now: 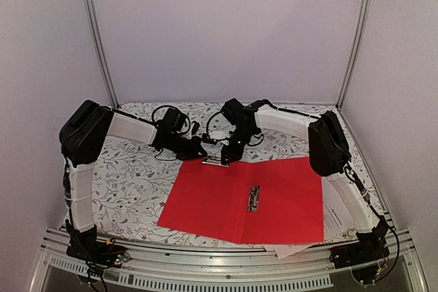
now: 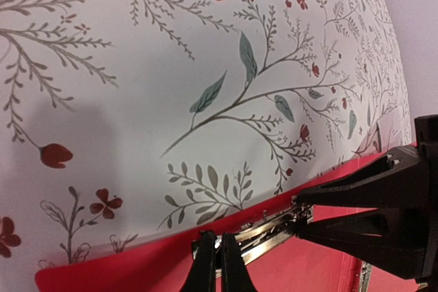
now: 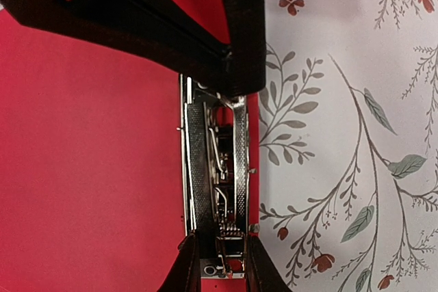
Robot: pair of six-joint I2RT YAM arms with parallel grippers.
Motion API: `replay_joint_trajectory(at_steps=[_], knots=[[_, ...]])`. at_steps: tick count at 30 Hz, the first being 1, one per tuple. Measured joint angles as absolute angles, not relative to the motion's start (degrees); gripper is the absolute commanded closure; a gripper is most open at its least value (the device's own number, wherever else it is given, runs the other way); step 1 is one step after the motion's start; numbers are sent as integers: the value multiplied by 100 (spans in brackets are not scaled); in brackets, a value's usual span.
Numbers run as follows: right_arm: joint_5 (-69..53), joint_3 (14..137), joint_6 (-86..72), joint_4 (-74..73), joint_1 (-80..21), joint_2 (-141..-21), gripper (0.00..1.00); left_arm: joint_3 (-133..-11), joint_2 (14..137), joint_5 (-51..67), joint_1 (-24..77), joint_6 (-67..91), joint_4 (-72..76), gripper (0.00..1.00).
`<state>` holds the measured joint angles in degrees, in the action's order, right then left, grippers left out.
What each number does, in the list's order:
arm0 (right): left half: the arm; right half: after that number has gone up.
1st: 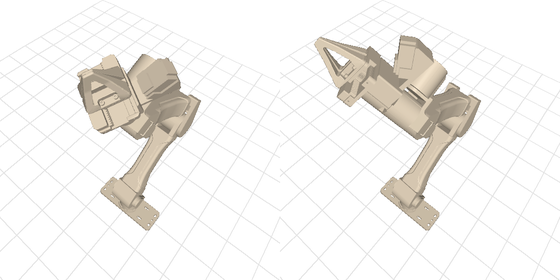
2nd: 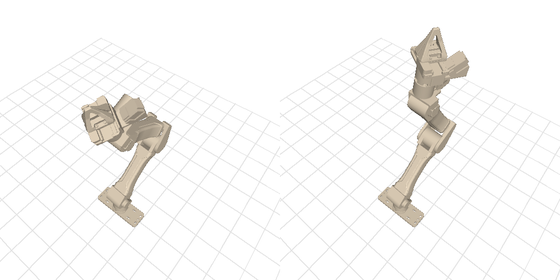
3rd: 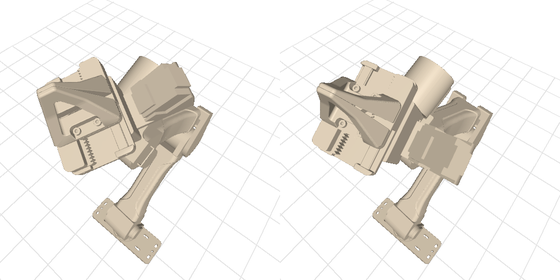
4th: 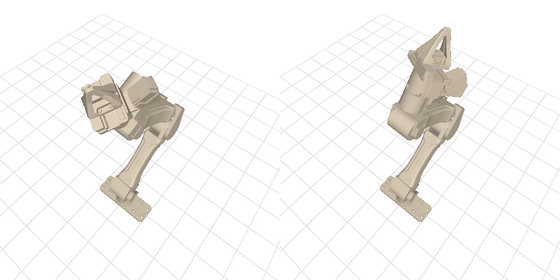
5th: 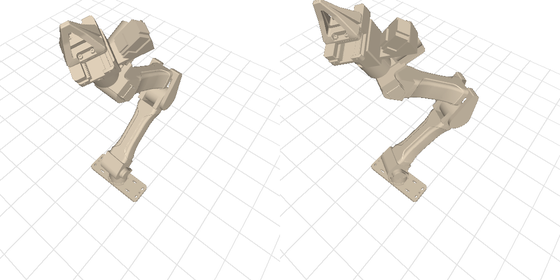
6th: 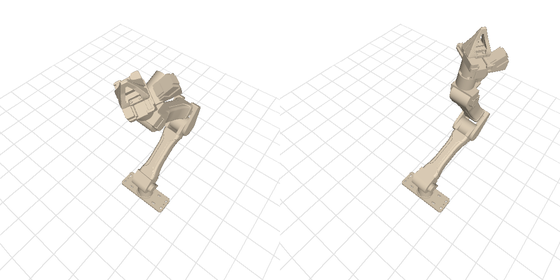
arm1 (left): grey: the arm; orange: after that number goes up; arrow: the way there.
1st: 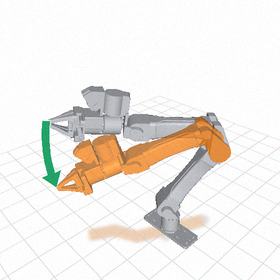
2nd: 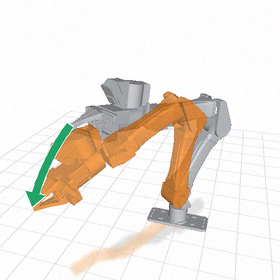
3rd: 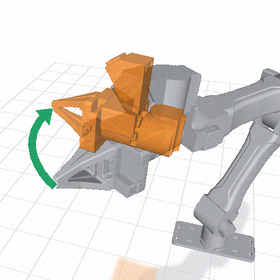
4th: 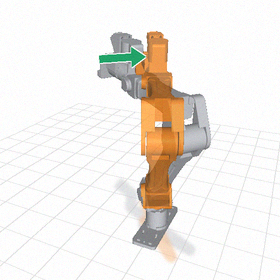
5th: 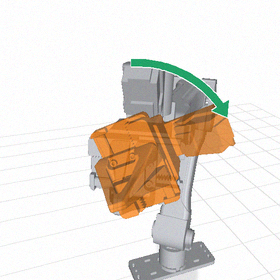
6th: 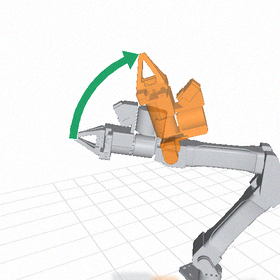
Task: Put the files into the folder
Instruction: Open the spring clip on the folder at the center of the board.
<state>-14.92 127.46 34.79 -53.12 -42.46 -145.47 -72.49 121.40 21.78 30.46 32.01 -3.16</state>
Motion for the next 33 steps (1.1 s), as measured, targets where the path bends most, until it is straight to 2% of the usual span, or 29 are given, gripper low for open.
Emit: replay_joint_trajectory(at_steps=[24,33], knots=[[-1466,12744,3470,-5312,-4250,-14547,93,-7384,12392,2971,2762,2956,-331,100],[-1354,12750,3367,-5312,-4281,-14545,100,-7336,12372,2954,2777,2783,-344,100]])
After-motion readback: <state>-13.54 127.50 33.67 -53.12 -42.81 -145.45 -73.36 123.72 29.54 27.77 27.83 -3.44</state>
